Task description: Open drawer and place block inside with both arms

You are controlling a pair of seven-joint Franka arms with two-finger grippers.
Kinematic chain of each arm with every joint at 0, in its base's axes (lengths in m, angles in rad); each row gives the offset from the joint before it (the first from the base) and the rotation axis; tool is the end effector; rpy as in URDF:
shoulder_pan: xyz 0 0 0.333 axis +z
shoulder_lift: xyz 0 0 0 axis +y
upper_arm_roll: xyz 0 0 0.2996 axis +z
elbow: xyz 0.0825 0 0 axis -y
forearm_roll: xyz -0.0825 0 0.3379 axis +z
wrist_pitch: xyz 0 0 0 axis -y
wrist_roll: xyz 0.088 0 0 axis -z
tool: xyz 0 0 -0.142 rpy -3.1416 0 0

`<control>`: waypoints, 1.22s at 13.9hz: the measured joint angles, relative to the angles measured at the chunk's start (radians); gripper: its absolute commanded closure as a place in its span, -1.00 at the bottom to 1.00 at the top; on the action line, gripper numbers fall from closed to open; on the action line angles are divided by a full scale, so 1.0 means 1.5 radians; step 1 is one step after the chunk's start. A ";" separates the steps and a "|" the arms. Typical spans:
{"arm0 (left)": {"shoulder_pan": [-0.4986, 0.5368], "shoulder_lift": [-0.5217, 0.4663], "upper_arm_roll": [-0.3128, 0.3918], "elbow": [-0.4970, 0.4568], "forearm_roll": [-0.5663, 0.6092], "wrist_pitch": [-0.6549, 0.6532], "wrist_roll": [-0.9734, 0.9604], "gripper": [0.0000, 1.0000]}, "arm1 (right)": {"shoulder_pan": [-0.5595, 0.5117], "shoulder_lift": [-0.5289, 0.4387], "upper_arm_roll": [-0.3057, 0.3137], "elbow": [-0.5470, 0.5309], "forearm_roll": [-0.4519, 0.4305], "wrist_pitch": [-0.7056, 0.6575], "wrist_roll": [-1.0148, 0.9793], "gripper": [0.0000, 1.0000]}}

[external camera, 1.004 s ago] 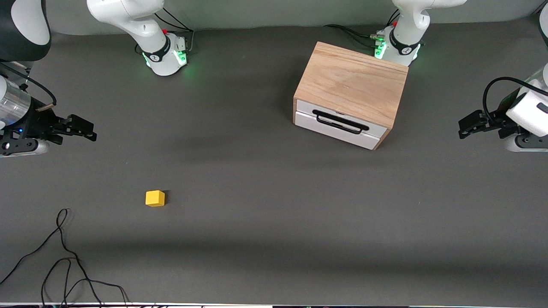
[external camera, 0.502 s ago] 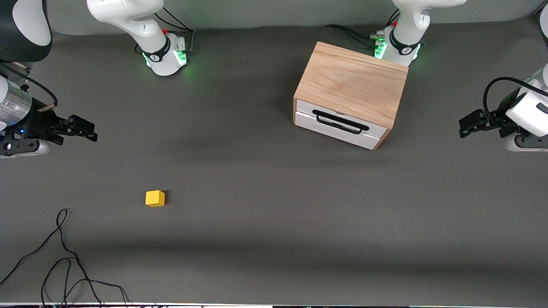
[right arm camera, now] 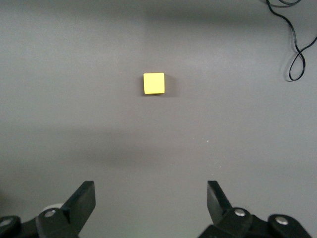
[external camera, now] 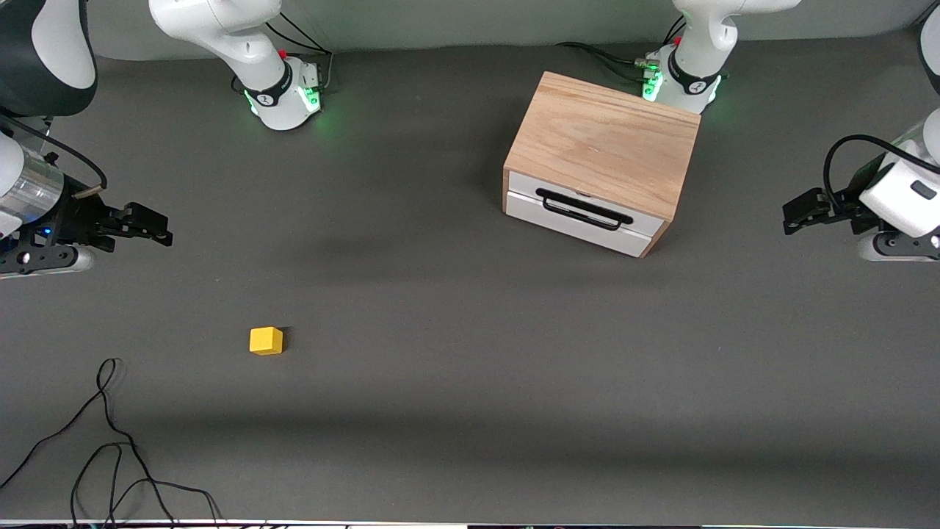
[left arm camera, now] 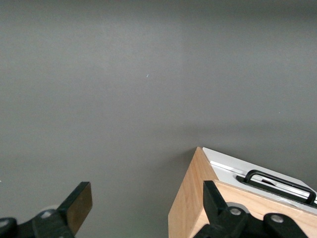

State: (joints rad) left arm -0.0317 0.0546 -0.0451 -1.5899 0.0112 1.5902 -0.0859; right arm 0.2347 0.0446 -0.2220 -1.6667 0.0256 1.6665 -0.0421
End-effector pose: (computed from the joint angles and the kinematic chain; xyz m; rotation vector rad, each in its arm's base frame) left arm 0.5206 -0.0379 0.5385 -3.1274 -0.0134 0.0835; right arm 0.5231 0.0120 0.5178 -3.1236 -0.0809 0.0679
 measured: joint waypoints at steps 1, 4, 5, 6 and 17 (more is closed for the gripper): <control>-0.004 0.000 -0.008 0.000 -0.001 -0.004 -0.041 -1.00 | 0.000 0.001 -0.001 0.000 0.000 0.000 0.000 -1.00; -0.045 0.002 -0.036 0.000 -0.002 -0.006 -0.200 -1.00 | 0.000 0.008 -0.001 0.000 0.001 0.001 0.000 -1.00; -0.065 0.005 -0.042 0.000 -0.003 -0.005 -0.279 -1.00 | 0.000 0.010 -0.001 0.000 0.001 0.002 0.000 -1.00; -0.088 0.009 -0.046 0.000 -0.003 -0.003 -0.356 -1.00 | 0.000 0.011 -0.001 0.000 0.001 0.002 0.000 -1.00; -0.254 0.086 -0.052 0.020 -0.029 0.019 -0.966 -1.00 | -0.001 0.012 -0.004 0.000 0.001 0.003 0.000 -1.00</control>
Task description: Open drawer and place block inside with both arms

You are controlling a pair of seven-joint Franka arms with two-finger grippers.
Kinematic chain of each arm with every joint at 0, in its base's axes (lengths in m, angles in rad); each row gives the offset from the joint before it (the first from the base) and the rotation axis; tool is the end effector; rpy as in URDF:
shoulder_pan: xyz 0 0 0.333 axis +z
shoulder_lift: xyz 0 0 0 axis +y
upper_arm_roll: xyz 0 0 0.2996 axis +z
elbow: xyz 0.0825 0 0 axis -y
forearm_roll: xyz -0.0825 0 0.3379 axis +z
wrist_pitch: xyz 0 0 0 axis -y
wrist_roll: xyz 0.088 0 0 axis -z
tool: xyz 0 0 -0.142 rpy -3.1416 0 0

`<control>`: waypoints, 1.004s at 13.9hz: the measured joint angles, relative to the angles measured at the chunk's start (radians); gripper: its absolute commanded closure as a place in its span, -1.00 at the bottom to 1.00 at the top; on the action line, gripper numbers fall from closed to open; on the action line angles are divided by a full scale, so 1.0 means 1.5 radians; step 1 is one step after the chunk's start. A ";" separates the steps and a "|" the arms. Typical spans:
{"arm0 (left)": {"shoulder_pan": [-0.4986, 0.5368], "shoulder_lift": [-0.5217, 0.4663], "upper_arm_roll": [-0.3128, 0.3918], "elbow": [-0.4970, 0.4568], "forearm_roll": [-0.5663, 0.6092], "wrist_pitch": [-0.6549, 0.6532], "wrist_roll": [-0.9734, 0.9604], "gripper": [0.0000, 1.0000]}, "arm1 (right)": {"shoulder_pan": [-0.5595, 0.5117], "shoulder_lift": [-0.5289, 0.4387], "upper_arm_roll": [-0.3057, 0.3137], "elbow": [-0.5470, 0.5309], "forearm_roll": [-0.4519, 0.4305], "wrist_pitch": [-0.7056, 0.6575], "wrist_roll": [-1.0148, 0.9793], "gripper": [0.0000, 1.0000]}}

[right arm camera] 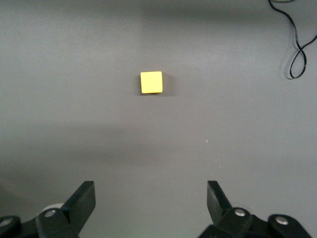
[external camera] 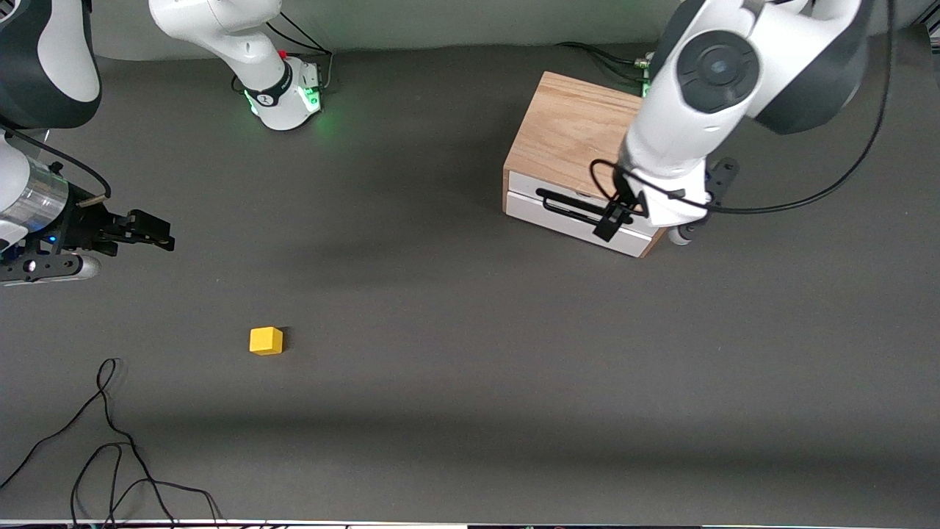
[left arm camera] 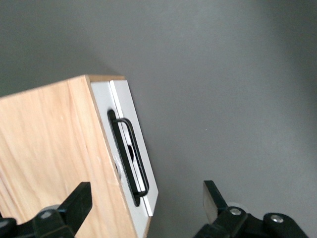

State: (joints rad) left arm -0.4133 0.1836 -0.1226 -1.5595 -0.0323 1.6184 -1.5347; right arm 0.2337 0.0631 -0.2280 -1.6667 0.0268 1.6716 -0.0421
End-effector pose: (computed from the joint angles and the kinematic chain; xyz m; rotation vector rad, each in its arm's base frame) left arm 0.4749 -0.2820 0.4849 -2.6821 -1.4705 0.1682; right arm 0.5272 0.0093 0.5087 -3.1262 -0.0694 0.0881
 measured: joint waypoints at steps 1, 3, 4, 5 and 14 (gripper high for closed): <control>-0.010 0.009 0.000 0.000 0.000 0.000 -0.018 -1.00 | 0.000 0.000 0.000 0.000 0.000 0.000 0.000 -1.00; -0.025 0.023 0.000 0.002 0.000 0.001 -0.065 -1.00 | -0.003 0.000 0.000 0.000 0.000 -0.001 0.000 -1.00; -0.027 0.027 0.000 0.002 0.000 0.000 -0.089 -1.00 | -0.006 0.000 0.000 0.000 0.000 -0.003 0.000 -1.00; -0.028 0.028 0.000 0.003 0.000 -0.001 -0.111 -1.00 | -0.008 0.000 0.000 0.000 0.000 -0.003 0.000 -1.00; -0.039 0.075 0.002 -0.024 0.000 0.014 -0.164 -1.00 | -0.013 0.000 0.003 0.004 0.000 -0.003 0.000 -1.00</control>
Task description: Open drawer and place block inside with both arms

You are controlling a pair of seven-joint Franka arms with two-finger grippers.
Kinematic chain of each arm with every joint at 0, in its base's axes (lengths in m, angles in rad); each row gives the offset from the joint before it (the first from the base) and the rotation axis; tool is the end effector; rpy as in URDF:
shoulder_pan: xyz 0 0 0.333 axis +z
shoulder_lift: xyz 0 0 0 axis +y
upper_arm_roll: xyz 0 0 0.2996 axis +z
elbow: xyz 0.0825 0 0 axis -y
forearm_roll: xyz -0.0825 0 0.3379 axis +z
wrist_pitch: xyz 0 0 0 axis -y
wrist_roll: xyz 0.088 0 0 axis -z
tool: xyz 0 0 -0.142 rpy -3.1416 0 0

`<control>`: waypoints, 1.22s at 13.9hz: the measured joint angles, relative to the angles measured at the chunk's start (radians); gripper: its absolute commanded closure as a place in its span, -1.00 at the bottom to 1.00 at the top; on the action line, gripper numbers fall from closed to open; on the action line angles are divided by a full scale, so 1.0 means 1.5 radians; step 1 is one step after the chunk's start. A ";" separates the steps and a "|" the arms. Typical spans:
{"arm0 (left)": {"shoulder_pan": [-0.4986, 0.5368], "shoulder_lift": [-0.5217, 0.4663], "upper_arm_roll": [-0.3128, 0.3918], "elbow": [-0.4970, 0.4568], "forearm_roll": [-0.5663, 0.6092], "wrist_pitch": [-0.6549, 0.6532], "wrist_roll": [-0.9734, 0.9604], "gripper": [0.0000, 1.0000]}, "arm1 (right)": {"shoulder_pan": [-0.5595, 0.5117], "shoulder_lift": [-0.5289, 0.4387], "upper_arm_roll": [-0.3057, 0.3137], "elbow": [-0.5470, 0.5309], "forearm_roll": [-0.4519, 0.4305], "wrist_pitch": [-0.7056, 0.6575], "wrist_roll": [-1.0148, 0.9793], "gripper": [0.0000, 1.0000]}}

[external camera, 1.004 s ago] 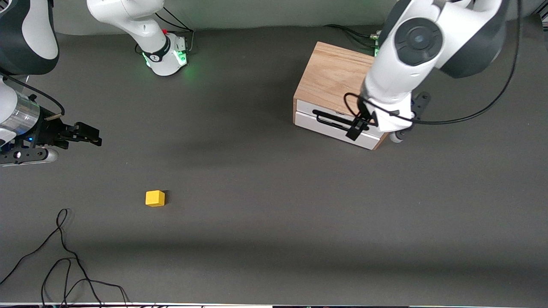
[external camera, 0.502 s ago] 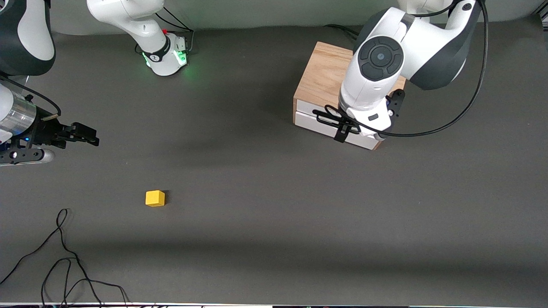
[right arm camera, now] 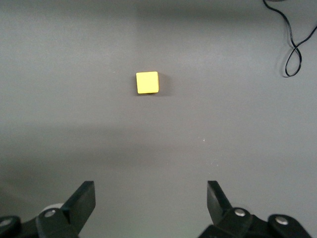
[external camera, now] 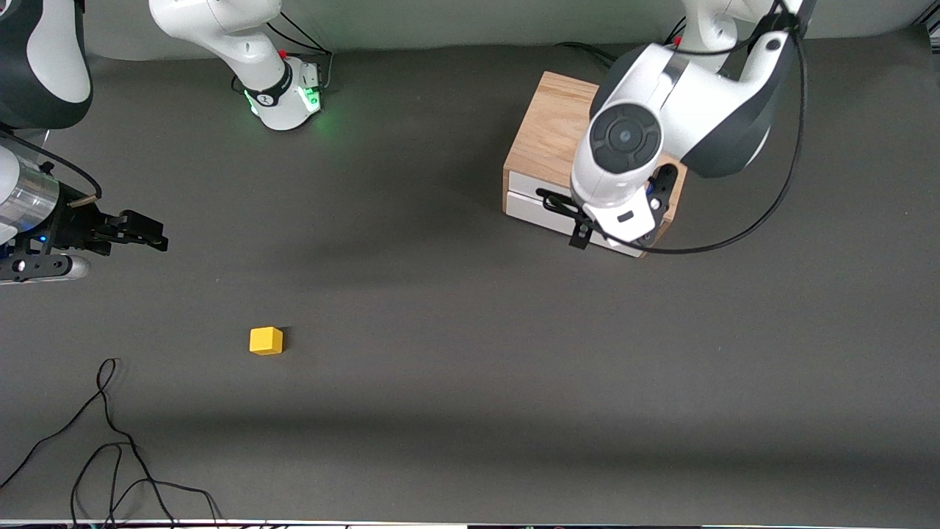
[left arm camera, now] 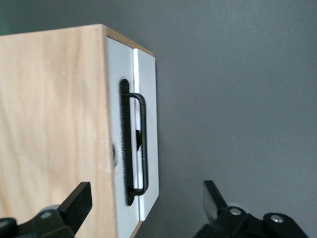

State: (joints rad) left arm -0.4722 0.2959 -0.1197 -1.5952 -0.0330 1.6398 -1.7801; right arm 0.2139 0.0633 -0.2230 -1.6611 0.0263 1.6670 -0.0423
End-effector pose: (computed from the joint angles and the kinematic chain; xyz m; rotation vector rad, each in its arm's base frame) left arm 0.4676 -0.3131 0.4093 -2.4197 -1.6473 0.2301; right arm 0.5273 0.0014 0.5106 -3.1265 -0.0469 0.0868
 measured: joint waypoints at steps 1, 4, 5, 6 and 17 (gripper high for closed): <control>0.000 0.013 0.000 -0.011 0.000 0.024 0.000 -1.00 | 0.000 0.000 0.000 0.000 0.000 0.000 0.000 -1.00; 0.000 0.045 0.001 -0.028 0.000 0.060 -0.001 -1.00 | 0.000 0.006 0.001 -0.001 0.000 0.002 0.000 -1.00; 0.000 0.050 0.001 -0.034 0.000 0.069 -0.001 -1.00 | 0.000 0.009 0.001 -0.001 0.000 0.004 0.000 -1.00; 0.000 0.052 0.001 -0.042 0.000 0.079 -0.001 -1.00 | 0.000 0.014 0.001 -0.001 0.000 0.006 0.000 -1.00; -0.002 0.059 0.000 -0.136 0.003 0.149 -0.001 -1.00 | 0.000 0.055 0.001 -0.002 0.000 0.055 0.000 -1.00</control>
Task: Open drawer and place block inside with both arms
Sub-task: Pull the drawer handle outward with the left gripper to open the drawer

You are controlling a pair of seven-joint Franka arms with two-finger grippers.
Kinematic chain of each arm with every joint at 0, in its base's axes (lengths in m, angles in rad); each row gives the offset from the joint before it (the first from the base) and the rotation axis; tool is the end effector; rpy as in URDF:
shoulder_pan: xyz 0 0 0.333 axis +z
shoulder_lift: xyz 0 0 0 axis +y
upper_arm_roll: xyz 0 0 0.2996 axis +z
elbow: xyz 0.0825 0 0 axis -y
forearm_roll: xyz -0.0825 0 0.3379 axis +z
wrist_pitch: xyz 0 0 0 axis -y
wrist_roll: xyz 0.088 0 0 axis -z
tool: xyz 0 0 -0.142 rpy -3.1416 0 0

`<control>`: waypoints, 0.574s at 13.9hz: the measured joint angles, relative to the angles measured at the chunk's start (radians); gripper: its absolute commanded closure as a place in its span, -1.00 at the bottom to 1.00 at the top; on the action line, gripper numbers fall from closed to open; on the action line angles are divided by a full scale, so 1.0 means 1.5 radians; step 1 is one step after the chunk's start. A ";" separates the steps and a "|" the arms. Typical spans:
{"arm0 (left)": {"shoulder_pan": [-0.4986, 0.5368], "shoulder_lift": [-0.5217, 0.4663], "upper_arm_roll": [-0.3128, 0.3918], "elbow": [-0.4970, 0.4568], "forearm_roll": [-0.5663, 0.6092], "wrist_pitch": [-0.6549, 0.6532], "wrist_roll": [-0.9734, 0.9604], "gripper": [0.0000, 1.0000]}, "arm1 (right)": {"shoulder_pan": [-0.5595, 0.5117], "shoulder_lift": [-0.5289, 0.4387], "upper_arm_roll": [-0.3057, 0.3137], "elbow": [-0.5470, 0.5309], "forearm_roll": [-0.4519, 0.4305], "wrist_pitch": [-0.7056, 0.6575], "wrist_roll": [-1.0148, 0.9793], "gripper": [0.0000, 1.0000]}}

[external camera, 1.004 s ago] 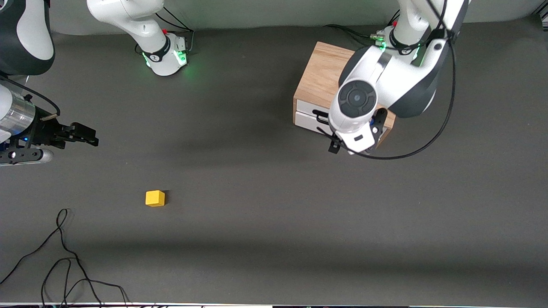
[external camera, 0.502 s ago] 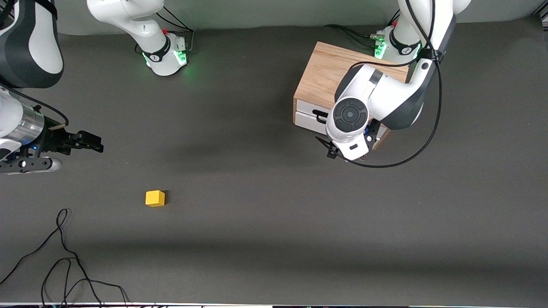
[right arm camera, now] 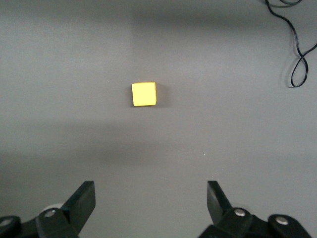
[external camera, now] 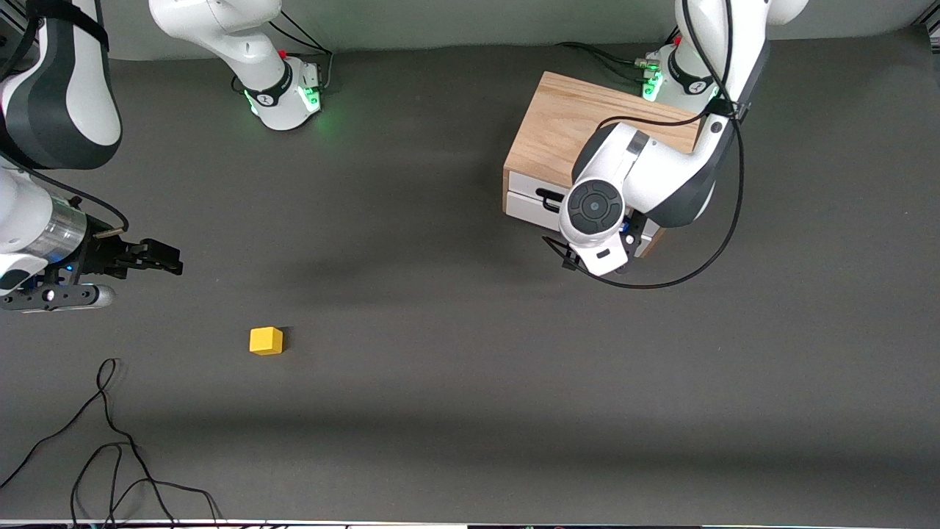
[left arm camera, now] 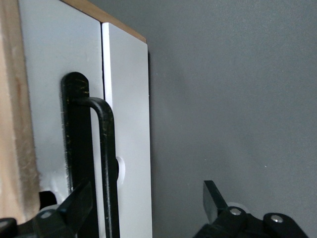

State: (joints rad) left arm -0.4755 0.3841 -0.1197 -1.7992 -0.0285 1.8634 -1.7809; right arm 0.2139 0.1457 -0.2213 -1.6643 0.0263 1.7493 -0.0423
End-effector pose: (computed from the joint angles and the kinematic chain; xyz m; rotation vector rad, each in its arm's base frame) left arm 0.4567 -0.3095 0.2922 -2.3622 -1.6157 0.2669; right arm 0.5517 0.0049 0.4723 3.1352 0.0484 -0.0897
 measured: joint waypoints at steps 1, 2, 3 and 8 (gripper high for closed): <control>-0.002 0.000 0.000 -0.005 0.000 0.004 0.000 -1.00 | 0.000 0.003 0.000 -0.001 0.000 0.000 0.000 -1.00; -0.003 0.001 0.000 -0.010 0.000 0.008 0.000 -1.00 | 0.000 0.004 0.000 -0.003 0.000 0.000 0.000 -1.00; -0.005 0.002 0.000 -0.012 0.000 0.010 0.000 -1.00 | 0.000 0.005 0.000 -0.006 0.000 0.000 0.000 -1.00; -0.013 0.015 -0.001 -0.016 0.000 0.024 0.000 -1.00 | 0.000 0.011 0.000 -0.009 0.000 0.002 0.000 -1.00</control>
State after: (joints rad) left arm -0.4942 0.4061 -0.1206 -1.8235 -0.0285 1.8999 -1.7809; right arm 0.2139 0.1629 -0.2208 -1.6774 0.0263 1.7522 -0.0423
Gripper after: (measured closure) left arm 0.000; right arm 0.000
